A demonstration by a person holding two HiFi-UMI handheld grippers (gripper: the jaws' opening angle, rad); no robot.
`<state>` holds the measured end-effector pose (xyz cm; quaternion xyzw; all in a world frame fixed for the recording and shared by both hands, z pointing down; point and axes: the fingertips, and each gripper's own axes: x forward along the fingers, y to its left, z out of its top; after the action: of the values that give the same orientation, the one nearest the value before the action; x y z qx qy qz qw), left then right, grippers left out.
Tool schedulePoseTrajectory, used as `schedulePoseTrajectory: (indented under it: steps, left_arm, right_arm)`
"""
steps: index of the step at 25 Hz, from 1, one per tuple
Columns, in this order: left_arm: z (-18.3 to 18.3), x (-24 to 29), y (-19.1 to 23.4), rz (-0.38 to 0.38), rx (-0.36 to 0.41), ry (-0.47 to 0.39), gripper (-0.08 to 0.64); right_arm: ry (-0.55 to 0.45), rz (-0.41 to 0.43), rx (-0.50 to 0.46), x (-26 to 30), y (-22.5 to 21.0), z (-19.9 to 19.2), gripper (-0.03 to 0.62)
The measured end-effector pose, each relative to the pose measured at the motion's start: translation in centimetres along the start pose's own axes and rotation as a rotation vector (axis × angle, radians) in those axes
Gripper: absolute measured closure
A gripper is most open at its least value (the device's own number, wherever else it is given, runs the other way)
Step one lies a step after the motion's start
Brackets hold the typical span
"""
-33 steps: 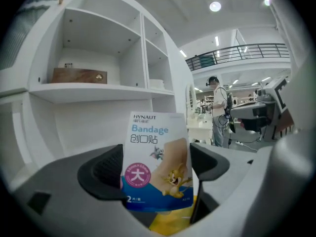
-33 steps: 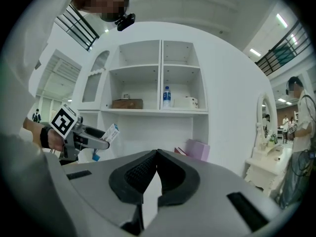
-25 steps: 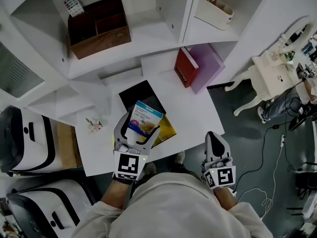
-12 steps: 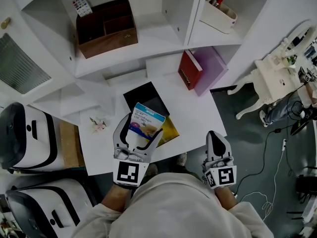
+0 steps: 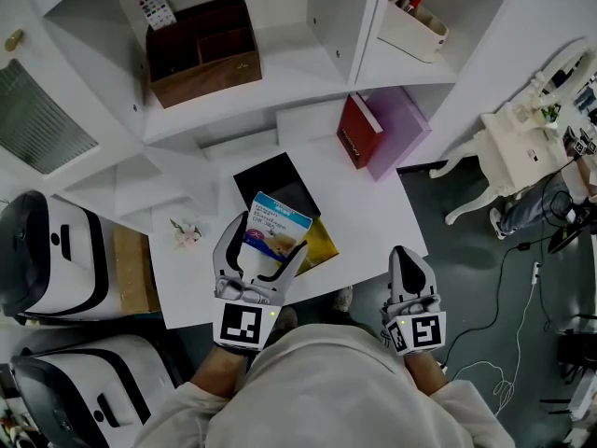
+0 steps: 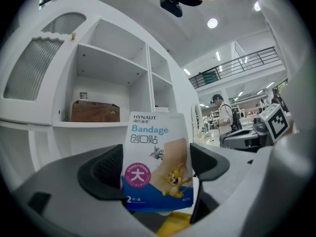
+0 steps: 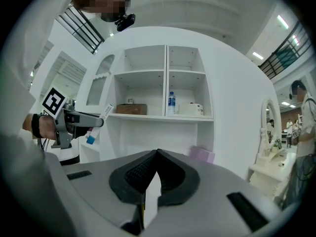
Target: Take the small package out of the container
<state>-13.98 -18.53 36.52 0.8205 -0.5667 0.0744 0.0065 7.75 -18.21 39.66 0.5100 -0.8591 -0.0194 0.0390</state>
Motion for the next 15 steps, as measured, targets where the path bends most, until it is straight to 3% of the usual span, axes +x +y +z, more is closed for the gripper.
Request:
schedulePoseTrajectory:
  steps: [15]
  left_arm:
    - [-0.11,0.09,-0.43,-0.002,0.015,0.009,0.135]
  right_arm:
    - [0.005,-0.007,-0.002,-0.57,-0.26,-0.25,0.569]
